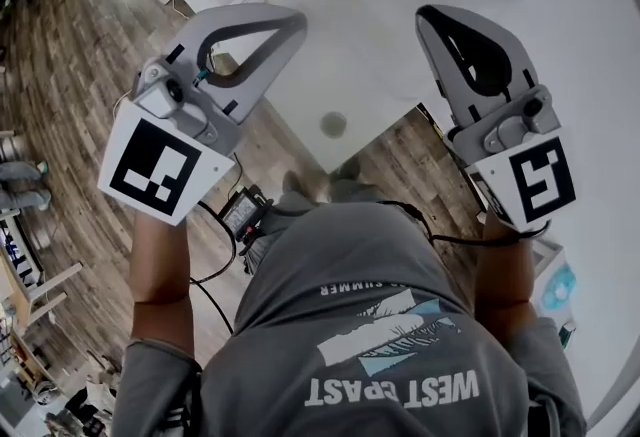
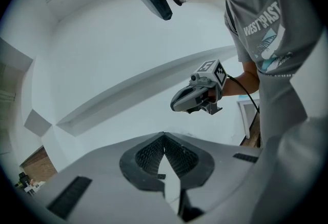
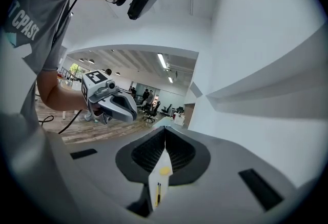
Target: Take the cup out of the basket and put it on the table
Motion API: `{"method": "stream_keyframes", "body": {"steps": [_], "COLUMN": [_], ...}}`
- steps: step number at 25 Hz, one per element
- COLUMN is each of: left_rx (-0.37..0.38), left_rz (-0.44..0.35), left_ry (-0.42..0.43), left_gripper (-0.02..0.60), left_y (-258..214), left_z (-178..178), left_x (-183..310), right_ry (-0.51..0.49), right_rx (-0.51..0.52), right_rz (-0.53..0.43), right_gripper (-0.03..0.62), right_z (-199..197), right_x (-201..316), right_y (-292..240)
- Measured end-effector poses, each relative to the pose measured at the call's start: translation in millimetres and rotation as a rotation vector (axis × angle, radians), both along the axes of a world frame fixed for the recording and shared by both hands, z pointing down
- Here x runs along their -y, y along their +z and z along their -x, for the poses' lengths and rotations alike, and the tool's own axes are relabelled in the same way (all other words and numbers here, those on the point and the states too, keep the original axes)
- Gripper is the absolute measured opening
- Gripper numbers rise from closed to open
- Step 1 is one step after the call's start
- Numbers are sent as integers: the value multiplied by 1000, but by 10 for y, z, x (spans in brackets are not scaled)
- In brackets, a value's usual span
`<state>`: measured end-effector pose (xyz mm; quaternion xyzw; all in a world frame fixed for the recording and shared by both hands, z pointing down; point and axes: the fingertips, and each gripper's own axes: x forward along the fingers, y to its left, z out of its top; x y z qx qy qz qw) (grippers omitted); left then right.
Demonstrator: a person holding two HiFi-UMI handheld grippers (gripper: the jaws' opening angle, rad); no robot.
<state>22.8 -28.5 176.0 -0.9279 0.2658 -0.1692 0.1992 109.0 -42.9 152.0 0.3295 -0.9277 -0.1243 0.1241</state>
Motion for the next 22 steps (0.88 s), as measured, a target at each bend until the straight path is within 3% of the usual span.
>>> {"method": "stream_keyframes", "body": {"steps": [9, 22], "left_rx": [-7, -45], "left_rz": [48, 96], "left_ry": [-93, -93], "left_gripper": [9, 9], "left_y": [107, 379], "left_z": [-78, 276], "left_x": [291, 1003], "right_ry": [-47, 22], "right_rx": [-4, -131], "right_rz": [26, 135], "right_gripper": [14, 28], "right_z": [-96, 249], "right_x": [549, 1901], "right_y": [133, 797]}}
